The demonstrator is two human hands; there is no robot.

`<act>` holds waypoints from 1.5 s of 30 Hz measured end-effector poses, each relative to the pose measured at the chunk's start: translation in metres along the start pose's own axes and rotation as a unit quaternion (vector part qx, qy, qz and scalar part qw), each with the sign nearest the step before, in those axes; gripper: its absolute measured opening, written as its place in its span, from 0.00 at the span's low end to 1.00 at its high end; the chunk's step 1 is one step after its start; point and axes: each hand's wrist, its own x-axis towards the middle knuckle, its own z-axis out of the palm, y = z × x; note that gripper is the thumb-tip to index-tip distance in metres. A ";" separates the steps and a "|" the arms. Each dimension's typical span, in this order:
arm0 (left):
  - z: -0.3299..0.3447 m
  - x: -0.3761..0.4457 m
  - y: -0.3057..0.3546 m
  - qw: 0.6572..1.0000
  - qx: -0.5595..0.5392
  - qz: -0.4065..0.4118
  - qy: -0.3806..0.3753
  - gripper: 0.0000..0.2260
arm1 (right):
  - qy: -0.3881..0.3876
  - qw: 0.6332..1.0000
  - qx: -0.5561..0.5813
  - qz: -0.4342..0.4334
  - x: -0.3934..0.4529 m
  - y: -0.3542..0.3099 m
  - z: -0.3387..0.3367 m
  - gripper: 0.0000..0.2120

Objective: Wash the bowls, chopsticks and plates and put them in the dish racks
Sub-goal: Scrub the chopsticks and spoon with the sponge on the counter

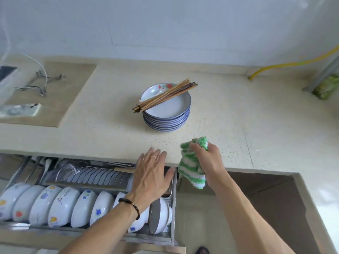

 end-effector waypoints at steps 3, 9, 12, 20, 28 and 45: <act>-0.028 0.027 0.009 0.998 0.003 0.003 0.069 0.30 | -0.002 1.000 -0.008 -0.024 0.020 -0.032 -0.008 0.06; -0.075 0.091 0.021 0.987 0.007 -0.015 0.161 0.21 | -0.004 0.998 -0.030 -0.053 0.064 -0.083 -0.019 0.08; -0.091 0.125 0.017 0.987 0.027 -0.027 0.153 0.14 | -0.021 0.997 -0.040 -0.063 0.081 -0.103 -0.016 0.07; -0.091 0.209 -0.003 0.996 0.063 -0.031 0.053 0.19 | -0.010 0.997 -0.056 -0.057 0.122 -0.120 -0.003 0.06; -0.079 0.232 -0.027 0.999 0.032 -0.003 0.038 0.19 | 0.016 0.998 -0.057 -0.032 0.133 -0.122 0.010 0.07; -0.105 0.235 -0.041 0.986 -0.157 -0.055 -0.004 0.10 | 0.049 0.998 -0.026 0.008 0.128 -0.111 0.021 0.09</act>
